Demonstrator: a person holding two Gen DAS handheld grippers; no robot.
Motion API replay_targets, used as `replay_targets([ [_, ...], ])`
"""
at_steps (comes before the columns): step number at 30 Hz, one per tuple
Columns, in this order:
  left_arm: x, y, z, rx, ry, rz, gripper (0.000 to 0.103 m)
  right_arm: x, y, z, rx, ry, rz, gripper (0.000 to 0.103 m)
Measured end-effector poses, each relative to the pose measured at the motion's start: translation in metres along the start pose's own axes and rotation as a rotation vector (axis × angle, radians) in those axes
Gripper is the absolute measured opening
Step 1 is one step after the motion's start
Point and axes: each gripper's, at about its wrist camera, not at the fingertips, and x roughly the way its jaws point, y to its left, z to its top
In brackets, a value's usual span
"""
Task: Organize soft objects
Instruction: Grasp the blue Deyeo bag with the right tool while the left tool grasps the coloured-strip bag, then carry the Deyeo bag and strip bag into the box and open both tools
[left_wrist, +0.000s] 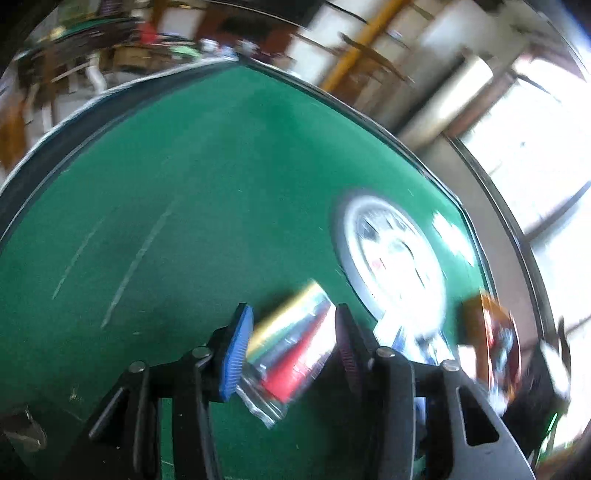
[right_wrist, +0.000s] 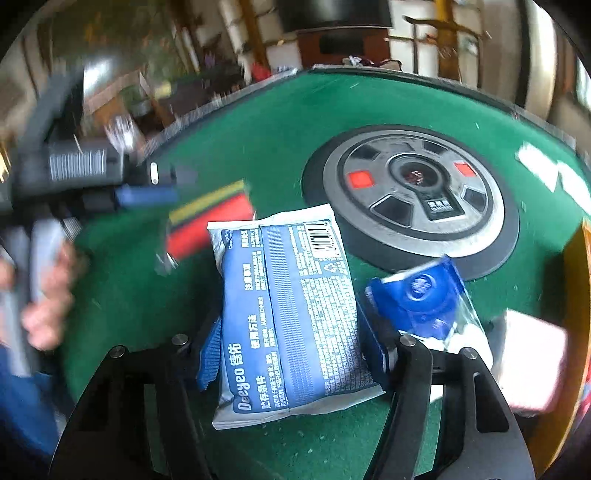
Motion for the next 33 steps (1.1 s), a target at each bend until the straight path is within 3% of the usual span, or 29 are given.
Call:
replay_targets([
  [3, 0.003, -0.008, -0.001, 0.082, 0.014, 0.035, 0.052, -0.013, -0.01, 0.002, 0.092, -0.055, 0.088, 0.064],
  [6, 0.013, -0.016, -0.002, 0.184, 0.038, 0.139, 0.054, -0.026, -0.011, -0.001, 0.122, -0.093, 0.095, 0.064],
  [10, 0.023, -0.021, -0.002, 0.267, 0.051, 0.211, 0.055, -0.029, -0.021, -0.001, 0.176, -0.107, 0.124, 0.064],
  [11, 0.026, -0.021, -0.003, 0.274, 0.06, 0.213, 0.056, -0.029, -0.023, 0.0, 0.188, -0.109, 0.13, 0.064],
  [16, 0.029, -0.025, -0.01, 0.258, 0.169, -0.007, 0.056, -0.035, -0.026, 0.0, 0.213, -0.127, 0.138, 0.064],
  [20, 0.031, -0.037, -0.019, 0.318, 0.164, 0.027, 0.068, -0.031, -0.028, 0.001, 0.23, -0.129, 0.121, 0.064],
  [25, 0.039, -0.056, -0.032, 0.352, 0.104, 0.131, 0.075, -0.032, -0.02, 0.0, 0.221, -0.127, 0.098, 0.064],
  [28, 0.047, -0.07, -0.044, 0.444, 0.063, 0.255, 0.075, -0.039, -0.016, -0.003, 0.209, -0.135, 0.08, 0.064],
  [29, 0.047, -0.072, -0.046, 0.45, 0.04, 0.266, 0.072, -0.04, -0.015, -0.003, 0.204, -0.138, 0.068, 0.064],
  [30, 0.046, -0.074, -0.047, 0.451, 0.032, 0.265, 0.067, -0.04, -0.014, -0.003, 0.201, -0.14, 0.063, 0.064],
  [32, 0.043, -0.073, -0.047, 0.447, 0.03, 0.239, 0.047, -0.04, -0.016, -0.002, 0.206, -0.144, 0.064, 0.064],
  [33, 0.043, -0.072, -0.046, 0.437, 0.023, 0.243, 0.046, -0.041, -0.016, -0.002, 0.207, -0.147, 0.064, 0.064],
])
